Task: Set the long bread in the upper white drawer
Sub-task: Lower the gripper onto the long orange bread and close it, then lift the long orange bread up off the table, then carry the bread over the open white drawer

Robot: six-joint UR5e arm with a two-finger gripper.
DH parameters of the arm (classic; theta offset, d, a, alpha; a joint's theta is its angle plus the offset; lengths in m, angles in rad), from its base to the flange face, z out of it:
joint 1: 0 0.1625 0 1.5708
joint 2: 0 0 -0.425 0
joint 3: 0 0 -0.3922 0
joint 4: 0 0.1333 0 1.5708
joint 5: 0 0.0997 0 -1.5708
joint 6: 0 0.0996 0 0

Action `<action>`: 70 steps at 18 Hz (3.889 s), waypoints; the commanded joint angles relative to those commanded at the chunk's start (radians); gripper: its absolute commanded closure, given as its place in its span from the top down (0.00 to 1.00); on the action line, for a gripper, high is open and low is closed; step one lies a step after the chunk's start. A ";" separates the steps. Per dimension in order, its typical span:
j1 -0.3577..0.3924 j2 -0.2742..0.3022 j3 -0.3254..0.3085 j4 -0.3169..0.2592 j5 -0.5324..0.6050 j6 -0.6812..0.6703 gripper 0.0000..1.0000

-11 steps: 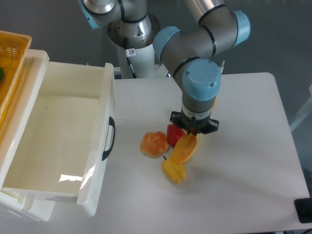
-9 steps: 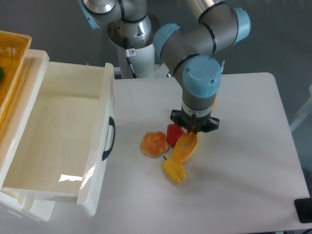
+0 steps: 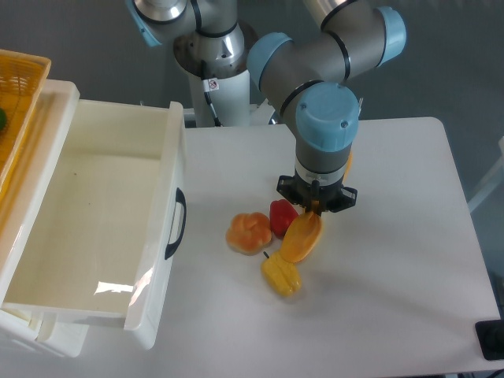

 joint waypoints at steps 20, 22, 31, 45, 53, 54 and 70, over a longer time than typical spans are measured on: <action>-0.126 0.127 0.084 -0.143 -0.021 -0.383 0.00; -0.146 0.146 0.112 -0.195 -0.021 -0.408 0.00; -0.178 0.192 0.169 -0.218 -0.090 -0.532 0.00; -0.250 0.189 0.198 -0.153 -0.163 -0.703 0.00; -0.316 0.179 0.192 -0.134 -0.187 -0.755 0.00; -0.319 0.179 0.189 -0.123 -0.190 -0.756 0.00; -0.399 0.179 0.144 -0.118 -0.206 -0.782 0.02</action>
